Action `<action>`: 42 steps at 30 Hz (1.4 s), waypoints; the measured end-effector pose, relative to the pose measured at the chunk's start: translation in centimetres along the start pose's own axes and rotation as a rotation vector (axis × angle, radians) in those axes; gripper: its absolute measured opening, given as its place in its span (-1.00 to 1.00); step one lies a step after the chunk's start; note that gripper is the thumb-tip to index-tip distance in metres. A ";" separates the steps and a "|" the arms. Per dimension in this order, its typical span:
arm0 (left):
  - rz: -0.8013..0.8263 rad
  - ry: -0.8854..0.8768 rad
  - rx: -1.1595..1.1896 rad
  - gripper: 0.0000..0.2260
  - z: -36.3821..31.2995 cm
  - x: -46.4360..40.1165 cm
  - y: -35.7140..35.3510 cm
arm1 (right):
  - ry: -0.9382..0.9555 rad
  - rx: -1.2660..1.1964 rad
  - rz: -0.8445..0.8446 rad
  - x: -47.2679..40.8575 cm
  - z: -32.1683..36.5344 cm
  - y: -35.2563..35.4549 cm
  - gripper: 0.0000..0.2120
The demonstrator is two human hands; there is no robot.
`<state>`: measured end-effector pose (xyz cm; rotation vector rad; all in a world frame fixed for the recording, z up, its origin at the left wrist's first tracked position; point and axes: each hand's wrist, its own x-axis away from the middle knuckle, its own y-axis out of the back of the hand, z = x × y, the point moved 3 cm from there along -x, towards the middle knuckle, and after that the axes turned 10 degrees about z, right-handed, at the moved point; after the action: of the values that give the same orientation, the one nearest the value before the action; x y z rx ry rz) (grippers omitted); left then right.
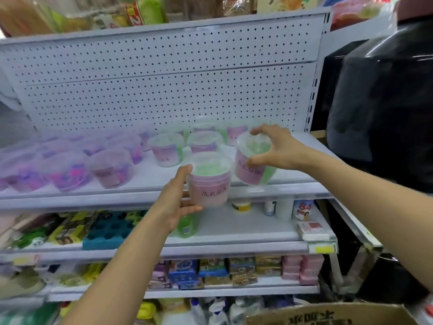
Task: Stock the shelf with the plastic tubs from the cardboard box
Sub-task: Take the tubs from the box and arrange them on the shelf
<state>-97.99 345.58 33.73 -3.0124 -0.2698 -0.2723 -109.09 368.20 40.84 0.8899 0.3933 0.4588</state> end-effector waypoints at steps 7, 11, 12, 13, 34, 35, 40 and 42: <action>-0.039 0.006 0.025 -0.63 -1.1 -3.6 2.7 | -0.075 0.199 0.061 -7.1 -1.5 -2.2 -0.20; -0.029 0.022 0.048 -0.62 -1.3 -5.5 3.3 | -0.097 0.199 0.136 -9.0 -3.2 -3.4 -0.25; -0.025 0.024 0.052 -0.60 -1.3 -5.9 3.4 | -0.093 0.184 0.143 -9.4 -3.6 -3.4 -0.31; -0.019 0.025 0.051 -0.57 -1.3 -6.3 3.5 | -0.082 0.175 0.146 -9.7 -3.8 -3.4 -0.37; 0.110 0.005 0.131 -0.54 -1.8 -7.2 -0.6 | -0.138 -0.364 0.113 -6.0 -0.7 -2.5 -0.45; 0.122 -0.005 0.131 -0.55 -2.1 -7.0 -1.4 | -0.191 -0.492 0.251 -5.2 -0.7 -2.9 -0.41; 0.236 -0.054 -0.037 -0.62 -3.1 -7.0 -5.9 | -0.259 -0.779 0.281 -2.5 -2.9 -1.2 -0.58; 0.292 -0.045 -0.186 -0.49 -3.3 -7.5 -7.6 | -0.328 -0.834 0.196 -1.7 -4.6 -0.3 -0.60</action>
<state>-107.17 351.34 36.18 -3.1858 0.2031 -0.2134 -112.77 370.04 38.18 0.1758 -0.1957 0.5803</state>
